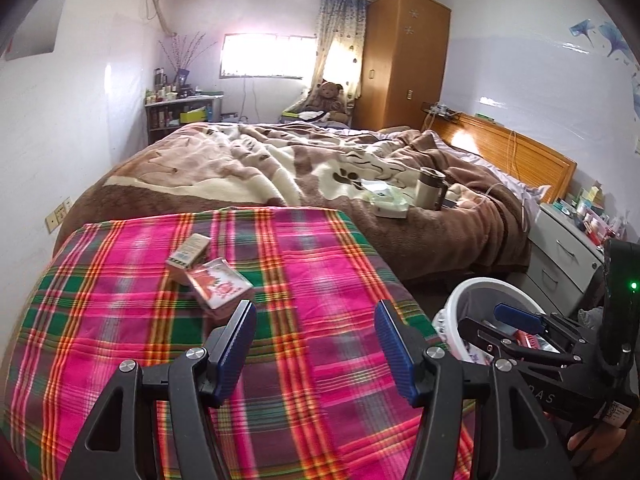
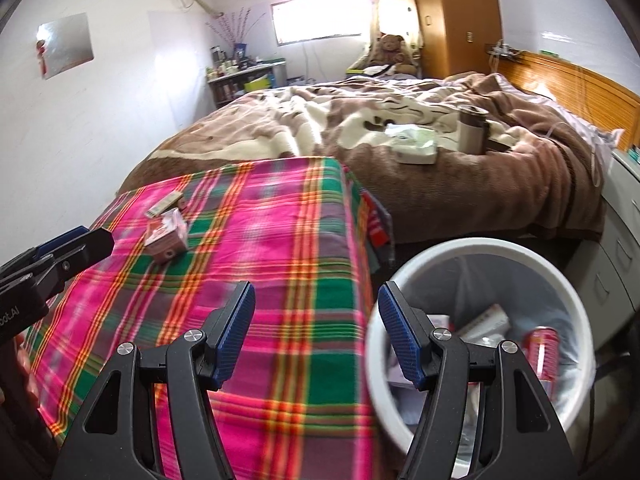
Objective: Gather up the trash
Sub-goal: 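Move both open tools back over the last two boxes on the bed, then grasp the small beige box with the left tool while the right tool grasps the red juice box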
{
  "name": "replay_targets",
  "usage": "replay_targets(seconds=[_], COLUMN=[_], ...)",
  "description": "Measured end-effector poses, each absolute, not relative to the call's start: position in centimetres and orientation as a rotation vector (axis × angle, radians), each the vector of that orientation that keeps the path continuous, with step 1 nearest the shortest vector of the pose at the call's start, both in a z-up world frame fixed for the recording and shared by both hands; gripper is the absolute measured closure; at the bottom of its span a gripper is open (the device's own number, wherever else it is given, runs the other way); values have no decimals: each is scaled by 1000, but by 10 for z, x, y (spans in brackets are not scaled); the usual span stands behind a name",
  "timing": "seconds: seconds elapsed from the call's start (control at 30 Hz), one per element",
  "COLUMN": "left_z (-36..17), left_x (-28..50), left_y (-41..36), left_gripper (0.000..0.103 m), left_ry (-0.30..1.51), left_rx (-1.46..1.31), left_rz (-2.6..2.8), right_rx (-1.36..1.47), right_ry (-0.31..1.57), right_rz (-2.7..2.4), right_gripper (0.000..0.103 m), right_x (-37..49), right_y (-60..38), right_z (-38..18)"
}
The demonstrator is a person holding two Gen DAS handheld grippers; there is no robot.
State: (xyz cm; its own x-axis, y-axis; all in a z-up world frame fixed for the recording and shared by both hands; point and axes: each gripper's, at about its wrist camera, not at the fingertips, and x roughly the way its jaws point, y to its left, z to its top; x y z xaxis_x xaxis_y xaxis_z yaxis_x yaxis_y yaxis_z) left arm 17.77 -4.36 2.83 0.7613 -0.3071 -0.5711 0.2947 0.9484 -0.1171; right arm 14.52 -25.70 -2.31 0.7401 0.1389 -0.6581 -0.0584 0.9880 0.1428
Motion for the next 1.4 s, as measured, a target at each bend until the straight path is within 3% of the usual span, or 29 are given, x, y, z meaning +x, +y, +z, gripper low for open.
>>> replay_targets(seconds=[0.63, 0.9, 0.97, 1.4], left_z=[10, -1, -3, -25], left_x=[234, 270, 279, 331], left_y=[71, 88, 90, 90], left_gripper=[42, 42, 42, 42], left_ry=[660, 697, 703, 761], left_rx=[-85, -83, -76, -62], left_rz=[-140, -160, -153, -201], right_rx=[43, -40, -63, -125], right_ry=[803, 809, 826, 871], right_rz=[316, 383, 406, 356], right_gripper=[36, 33, 24, 27], right_x=[200, 223, 229, 264], right_y=[-159, -121, -111, -98], right_z=[-37, -46, -51, -66])
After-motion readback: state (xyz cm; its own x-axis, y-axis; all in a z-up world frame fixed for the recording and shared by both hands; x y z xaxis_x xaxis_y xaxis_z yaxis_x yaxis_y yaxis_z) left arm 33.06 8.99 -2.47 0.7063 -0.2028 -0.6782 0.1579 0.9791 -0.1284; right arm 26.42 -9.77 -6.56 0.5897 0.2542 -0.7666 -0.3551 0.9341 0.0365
